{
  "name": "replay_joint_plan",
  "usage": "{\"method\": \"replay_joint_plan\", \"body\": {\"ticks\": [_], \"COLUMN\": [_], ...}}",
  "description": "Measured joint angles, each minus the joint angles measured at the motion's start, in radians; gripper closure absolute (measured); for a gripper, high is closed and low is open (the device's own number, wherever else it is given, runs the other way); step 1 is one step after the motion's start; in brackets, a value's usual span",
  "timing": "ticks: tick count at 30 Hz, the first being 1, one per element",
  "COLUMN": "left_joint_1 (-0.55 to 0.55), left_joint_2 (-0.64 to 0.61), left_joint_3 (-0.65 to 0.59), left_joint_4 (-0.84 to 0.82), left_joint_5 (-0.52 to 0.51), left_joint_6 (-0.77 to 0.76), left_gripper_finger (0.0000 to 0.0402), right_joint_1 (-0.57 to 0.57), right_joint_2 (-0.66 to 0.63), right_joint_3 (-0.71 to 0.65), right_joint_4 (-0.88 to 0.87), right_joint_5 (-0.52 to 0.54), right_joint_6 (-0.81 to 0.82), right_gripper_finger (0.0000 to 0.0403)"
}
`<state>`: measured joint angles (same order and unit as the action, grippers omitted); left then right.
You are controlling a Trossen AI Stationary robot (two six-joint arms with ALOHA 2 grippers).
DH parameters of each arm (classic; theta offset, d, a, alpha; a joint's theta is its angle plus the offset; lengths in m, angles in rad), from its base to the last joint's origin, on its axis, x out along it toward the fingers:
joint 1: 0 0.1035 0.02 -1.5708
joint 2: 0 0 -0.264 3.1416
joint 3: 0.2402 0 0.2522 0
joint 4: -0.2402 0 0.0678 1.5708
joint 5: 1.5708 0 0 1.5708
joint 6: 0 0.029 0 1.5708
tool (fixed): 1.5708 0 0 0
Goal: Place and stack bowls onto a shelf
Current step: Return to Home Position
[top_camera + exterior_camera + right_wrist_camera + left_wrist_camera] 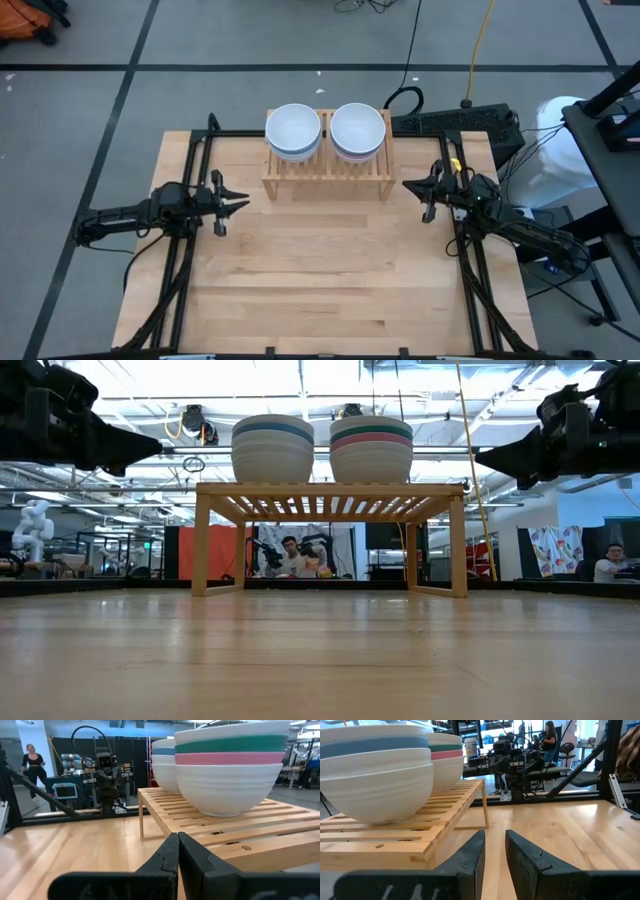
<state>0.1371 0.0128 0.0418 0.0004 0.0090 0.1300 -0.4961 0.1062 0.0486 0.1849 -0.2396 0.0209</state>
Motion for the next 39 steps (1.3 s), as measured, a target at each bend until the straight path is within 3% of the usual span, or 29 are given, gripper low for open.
{"method": "replay_joint_plan", "body": {"ticks": [8, 39], "left_joint_1": [0.0, 0.0], "left_joint_2": [0.0, 0.0], "left_joint_3": [0.0, 0.0], "left_joint_4": [-0.036, -0.039], "left_joint_5": [0.0, 0.0], "left_joint_6": [-0.062, -0.056], "left_gripper_finger": [0.0321, 0.0321], "right_joint_1": [0.0, 0.0], "right_joint_2": [0.0, 0.0], "right_joint_3": [0.0, -0.001], "right_joint_4": [0.0, 0.001], "right_joint_5": [0.001, 0.002], "right_joint_6": [0.045, 0.046], "right_gripper_finger": [0.0403, 0.0403]}}
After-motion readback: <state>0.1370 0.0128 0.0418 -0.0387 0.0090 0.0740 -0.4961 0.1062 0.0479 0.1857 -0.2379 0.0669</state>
